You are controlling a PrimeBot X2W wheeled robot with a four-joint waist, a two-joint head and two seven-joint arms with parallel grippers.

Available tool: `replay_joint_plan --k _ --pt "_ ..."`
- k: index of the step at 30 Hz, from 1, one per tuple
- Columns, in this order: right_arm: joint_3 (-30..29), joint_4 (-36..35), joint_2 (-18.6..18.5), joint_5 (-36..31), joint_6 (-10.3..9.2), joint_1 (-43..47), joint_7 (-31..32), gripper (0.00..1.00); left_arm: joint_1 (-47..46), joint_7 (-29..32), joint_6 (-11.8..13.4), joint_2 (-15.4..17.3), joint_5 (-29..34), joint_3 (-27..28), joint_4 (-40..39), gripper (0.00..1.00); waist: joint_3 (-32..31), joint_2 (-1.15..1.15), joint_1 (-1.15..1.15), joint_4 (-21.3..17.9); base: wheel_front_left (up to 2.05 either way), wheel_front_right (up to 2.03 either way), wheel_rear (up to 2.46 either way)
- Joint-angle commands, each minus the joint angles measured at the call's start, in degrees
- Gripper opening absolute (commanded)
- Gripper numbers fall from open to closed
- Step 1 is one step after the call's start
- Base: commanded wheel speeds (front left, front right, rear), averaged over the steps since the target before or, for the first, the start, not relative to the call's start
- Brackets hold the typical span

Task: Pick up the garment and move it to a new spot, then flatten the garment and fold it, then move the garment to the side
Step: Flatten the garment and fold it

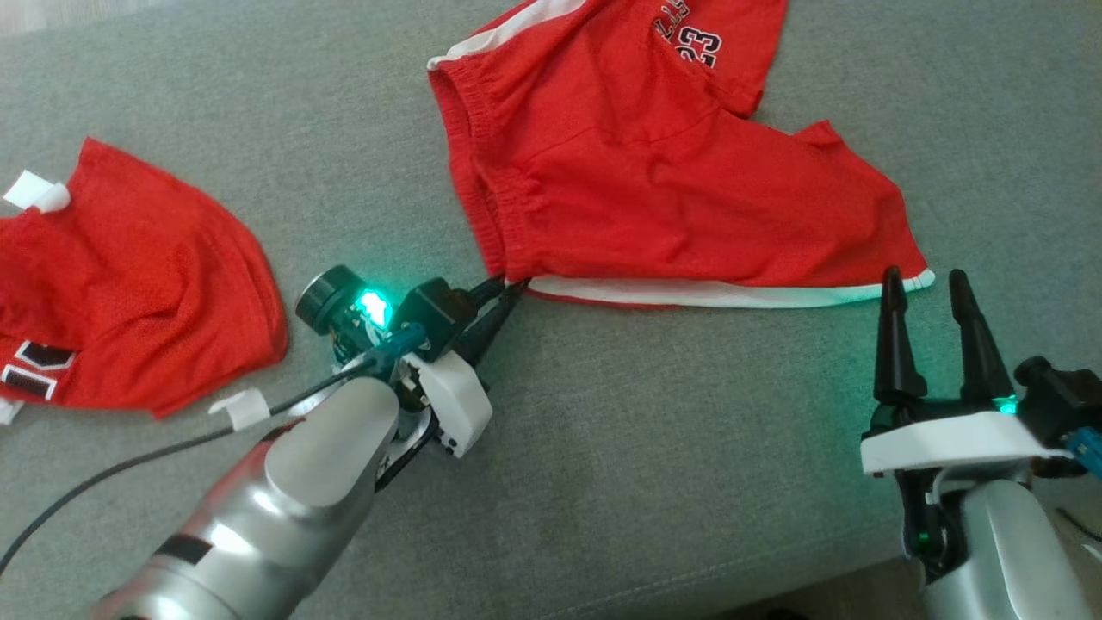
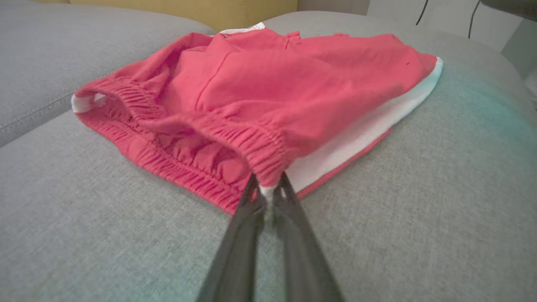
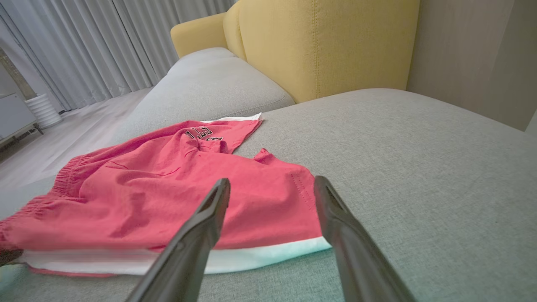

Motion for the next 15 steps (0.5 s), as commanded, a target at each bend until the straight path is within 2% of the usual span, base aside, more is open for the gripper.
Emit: replay_joint_plan --k 1,7,11,15 --pt "0.6 -1.3 -0.4 -0.1 0.37 -1.6 -0.8 1.00 -3.0 -0.9 0.1 0.7 -0.7 0.9 -0.6 0.00 0.1 0.00 0.00 0.4 0.00 0.00 0.00" --pt "-1.9 1.7 -0.4 -2.3 0.37 -2.7 -0.2 1.00 -3.5 -2.7 0.1 0.7 -1.8 0.7 0.4 0.00 -0.3 0.00 0.00 1.6 0.00 0.00 0.00" --pt "-7.3 6.8 -0.4 -6.3 0.37 -5.1 4.4 1.00 -2.9 -3.6 0.2 0.4 -1.8 0.2 -0.5 0.00 -0.5 0.00 0.00 2.8 0.00 0.00 0.00" --pt "-10.1 10.2 -0.4 -8.7 0.37 -8.1 7.9 1.00 -1.8 -3.9 0.8 0.3 -1.5 -0.6 -2.0 0.00 -0.5 0.00 0.00 3.9 0.00 0.00 0.00"
